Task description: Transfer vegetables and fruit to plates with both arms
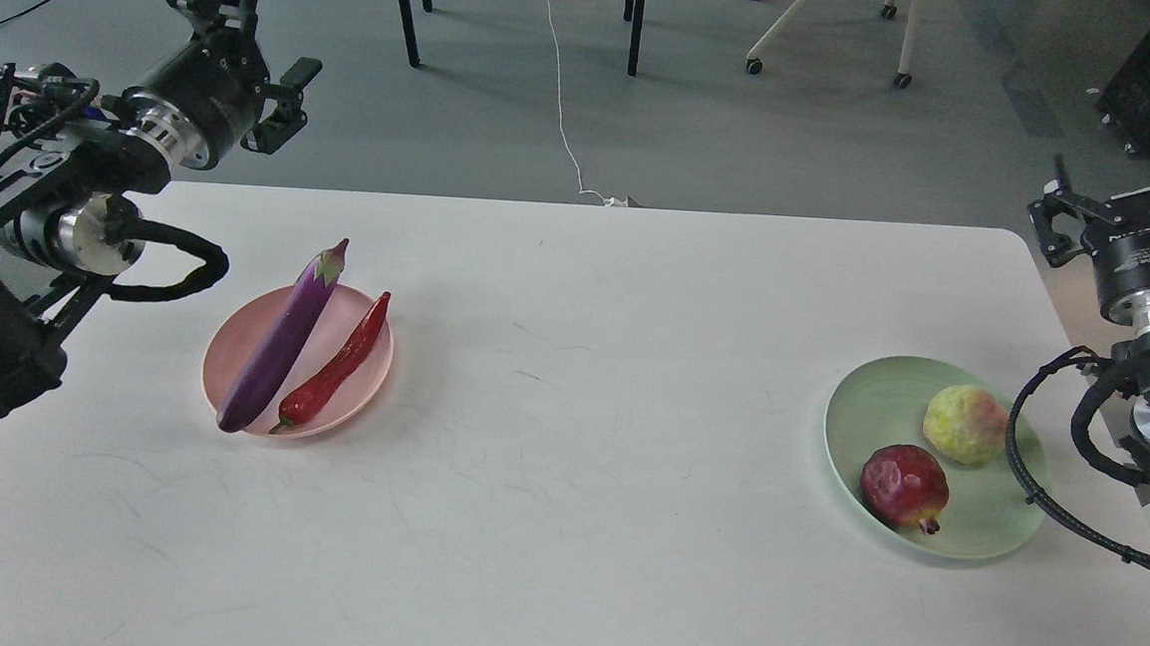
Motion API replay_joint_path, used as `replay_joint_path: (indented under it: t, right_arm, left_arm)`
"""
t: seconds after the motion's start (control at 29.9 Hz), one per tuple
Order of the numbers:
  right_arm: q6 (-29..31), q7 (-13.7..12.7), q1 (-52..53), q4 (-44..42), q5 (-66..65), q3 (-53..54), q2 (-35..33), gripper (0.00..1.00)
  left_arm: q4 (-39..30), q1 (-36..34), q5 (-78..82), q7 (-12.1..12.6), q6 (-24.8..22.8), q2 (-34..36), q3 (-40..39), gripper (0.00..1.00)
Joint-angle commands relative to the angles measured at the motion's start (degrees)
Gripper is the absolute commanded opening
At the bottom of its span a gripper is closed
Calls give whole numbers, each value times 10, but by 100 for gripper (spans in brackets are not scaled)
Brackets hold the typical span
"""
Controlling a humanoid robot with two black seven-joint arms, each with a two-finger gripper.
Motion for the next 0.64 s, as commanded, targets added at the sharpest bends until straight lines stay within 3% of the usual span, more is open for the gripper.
replay_joint_path:
  t: [0.0,0.07,0.2,0.27,0.6]
  right_arm:
    - [0,0,3,-4,1,8,1,99]
    - [0,-8,2,-8,1,14,6,99]
    - [0,-68,2,-31,3,16,46,99]
    - [0,-86,2,-59,4,19,73,99]
    - [0,-88,21,-59,1,24,85,100]
  left_arm:
    - [38,3,-90,-1,-10,-28,-15,98]
    - [70,5,-134,-1,-31,-40,-17,98]
    - [146,5,-204,0,-81,-63,-18,98]
    - [172,5,-223,0,-92,-72,-18,98]
    - [180,18,-227,-1,-112,-85,-18,98]
